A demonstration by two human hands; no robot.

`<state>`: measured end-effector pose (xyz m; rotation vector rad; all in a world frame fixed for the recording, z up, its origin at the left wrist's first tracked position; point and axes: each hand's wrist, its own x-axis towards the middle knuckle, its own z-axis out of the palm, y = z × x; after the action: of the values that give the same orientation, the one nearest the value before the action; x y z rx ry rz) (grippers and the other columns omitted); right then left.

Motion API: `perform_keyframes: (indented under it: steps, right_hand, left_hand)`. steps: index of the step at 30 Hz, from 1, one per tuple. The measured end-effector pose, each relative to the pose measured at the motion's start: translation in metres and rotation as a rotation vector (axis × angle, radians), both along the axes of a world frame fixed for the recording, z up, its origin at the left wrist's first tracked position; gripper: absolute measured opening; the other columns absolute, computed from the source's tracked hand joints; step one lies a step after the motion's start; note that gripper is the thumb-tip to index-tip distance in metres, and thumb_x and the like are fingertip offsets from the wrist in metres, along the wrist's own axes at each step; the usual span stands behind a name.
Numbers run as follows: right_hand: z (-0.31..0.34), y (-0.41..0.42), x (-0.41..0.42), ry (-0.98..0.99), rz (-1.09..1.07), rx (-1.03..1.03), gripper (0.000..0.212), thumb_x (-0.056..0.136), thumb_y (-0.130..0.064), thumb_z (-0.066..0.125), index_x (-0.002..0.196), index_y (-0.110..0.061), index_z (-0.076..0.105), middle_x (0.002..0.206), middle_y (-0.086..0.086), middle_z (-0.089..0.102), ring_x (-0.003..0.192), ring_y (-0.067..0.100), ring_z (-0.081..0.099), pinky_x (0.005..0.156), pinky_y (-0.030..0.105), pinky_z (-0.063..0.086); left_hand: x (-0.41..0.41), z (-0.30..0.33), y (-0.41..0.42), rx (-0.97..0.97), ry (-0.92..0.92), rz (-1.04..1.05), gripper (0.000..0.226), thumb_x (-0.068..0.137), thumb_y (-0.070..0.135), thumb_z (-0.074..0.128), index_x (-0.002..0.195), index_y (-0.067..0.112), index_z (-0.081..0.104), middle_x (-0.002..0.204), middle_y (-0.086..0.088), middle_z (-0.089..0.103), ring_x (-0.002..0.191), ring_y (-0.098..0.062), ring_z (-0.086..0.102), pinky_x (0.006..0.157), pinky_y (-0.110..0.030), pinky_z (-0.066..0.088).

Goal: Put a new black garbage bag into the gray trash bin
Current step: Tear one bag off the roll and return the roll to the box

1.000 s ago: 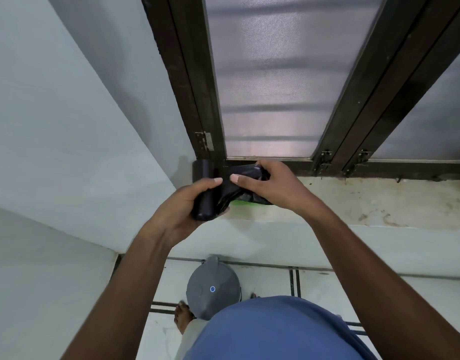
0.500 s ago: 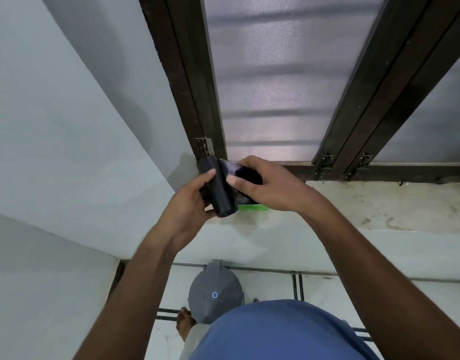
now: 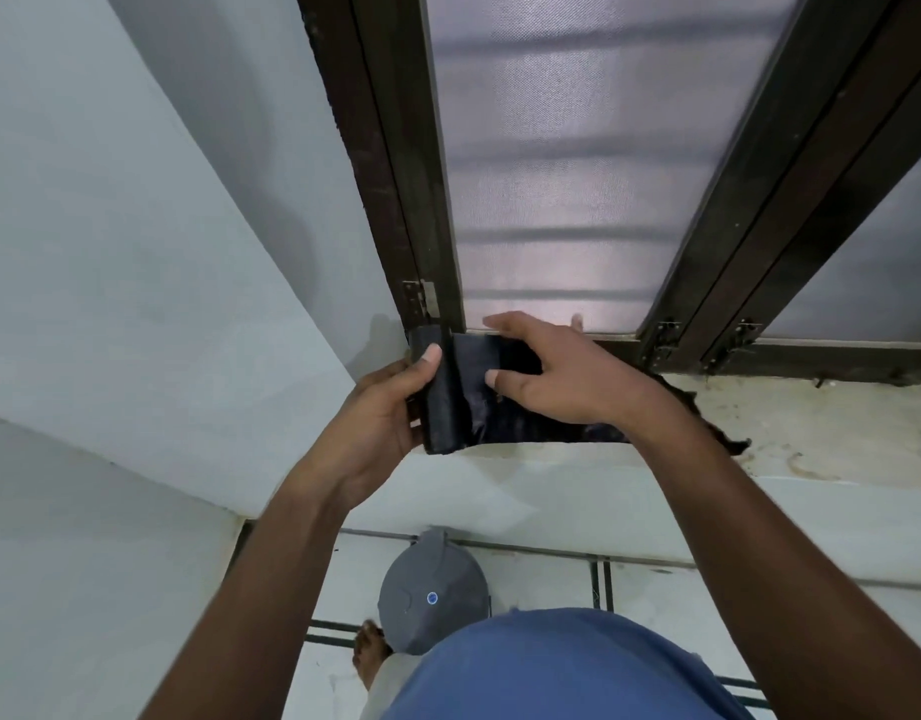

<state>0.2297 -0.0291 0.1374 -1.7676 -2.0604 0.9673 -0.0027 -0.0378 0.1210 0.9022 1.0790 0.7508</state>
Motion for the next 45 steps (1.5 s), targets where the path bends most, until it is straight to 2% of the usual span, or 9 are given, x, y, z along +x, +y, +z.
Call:
perform_keyframes:
  steps: [3,5,12,21,26,31,36,40,45]
  right_hand:
    - [-0.004,0.001,0.002,0.11,-0.015,-0.018,0.035,0.106,-0.044,0.071,0.139,-0.034,0.065,0.132,-0.009,0.072,0.123,0.016,0.066,0.117,0.045,0.05]
    - [-0.012,0.004,0.007,0.14,-0.037,0.014,0.018,0.105,-0.043,0.072,0.12,-0.033,0.07,0.116,-0.01,0.073,0.107,0.013,0.069,0.099,0.04,0.059]
    - [-0.018,0.011,0.023,0.242,-0.111,-0.002,0.01,0.098,-0.037,0.084,0.096,-0.03,0.078,0.094,-0.007,0.08,0.089,0.014,0.076,0.083,0.034,0.06]
    - [-0.007,-0.004,0.004,0.306,-0.036,0.041,0.064,0.092,-0.066,0.078,0.146,-0.036,0.063,0.144,-0.02,0.069,0.136,0.001,0.061,0.116,0.029,0.046]
    - [-0.02,0.002,0.004,0.28,-0.056,0.072,0.038,0.084,-0.062,0.088,0.101,-0.031,0.075,0.103,-0.01,0.079,0.097,0.01,0.075,0.093,0.044,0.063]
    - [-0.023,0.009,0.016,0.24,-0.121,0.04,0.029,0.09,-0.047,0.089,0.097,-0.024,0.072,0.093,-0.002,0.076,0.083,0.019,0.074,0.073,0.039,0.062]
    - [-0.02,0.011,0.02,-0.049,-0.082,0.091,0.042,0.094,-0.056,0.081,0.126,-0.031,0.069,0.12,-0.008,0.074,0.11,0.019,0.07,0.095,0.043,0.06]
    - [-0.01,0.007,0.011,0.039,-0.04,0.023,0.077,0.092,-0.072,0.075,0.155,-0.031,0.054,0.148,-0.006,0.065,0.132,0.018,0.064,0.11,0.041,0.055]
    - [-0.014,0.012,0.007,0.052,-0.021,0.027,0.046,0.088,-0.063,0.085,0.114,-0.027,0.073,0.105,-0.008,0.075,0.097,0.015,0.071,0.093,0.045,0.061]
  left_hand:
    - [0.0,0.001,0.0,0.011,-0.03,0.023,0.045,0.109,0.039,0.059,0.143,0.011,0.068,0.136,-0.014,0.075,0.119,-0.03,0.072,0.097,-0.046,0.059]
    - [-0.002,0.0,0.001,-0.034,-0.091,0.047,0.048,0.109,0.04,0.06,0.147,0.011,0.065,0.143,-0.015,0.071,0.128,-0.032,0.069,0.106,-0.052,0.057]
    - [-0.001,0.001,0.001,-0.038,0.005,0.036,0.045,0.104,0.043,0.067,0.137,0.014,0.072,0.131,-0.005,0.079,0.124,-0.027,0.074,0.1,-0.043,0.059]
    - [-0.002,-0.001,0.0,-0.006,-0.066,0.009,0.048,0.111,0.036,0.056,0.15,0.01,0.061,0.149,-0.017,0.067,0.137,-0.037,0.064,0.114,-0.055,0.052]
    - [-0.003,-0.004,0.005,0.002,-0.026,0.042,0.048,0.11,0.047,0.054,0.142,0.015,0.07,0.146,-0.02,0.068,0.139,-0.044,0.061,0.12,-0.068,0.042]
    - [-0.005,-0.009,0.005,0.0,-0.034,0.033,0.047,0.108,0.041,0.063,0.143,0.009,0.068,0.142,-0.016,0.072,0.135,-0.038,0.066,0.111,-0.054,0.053]
    - [-0.001,-0.008,0.002,-0.045,-0.099,0.076,0.043,0.109,0.03,0.061,0.145,0.006,0.065,0.141,-0.016,0.072,0.132,-0.036,0.068,0.106,-0.05,0.057]
    - [0.005,-0.004,0.001,-0.082,-0.14,0.081,0.044,0.115,0.037,0.047,0.149,0.015,0.064,0.146,-0.012,0.07,0.134,-0.032,0.068,0.113,-0.053,0.051]
    - [0.005,-0.004,0.002,-0.029,-0.062,0.015,0.046,0.111,0.039,0.058,0.146,0.012,0.067,0.146,-0.011,0.071,0.138,-0.032,0.065,0.124,-0.057,0.041]
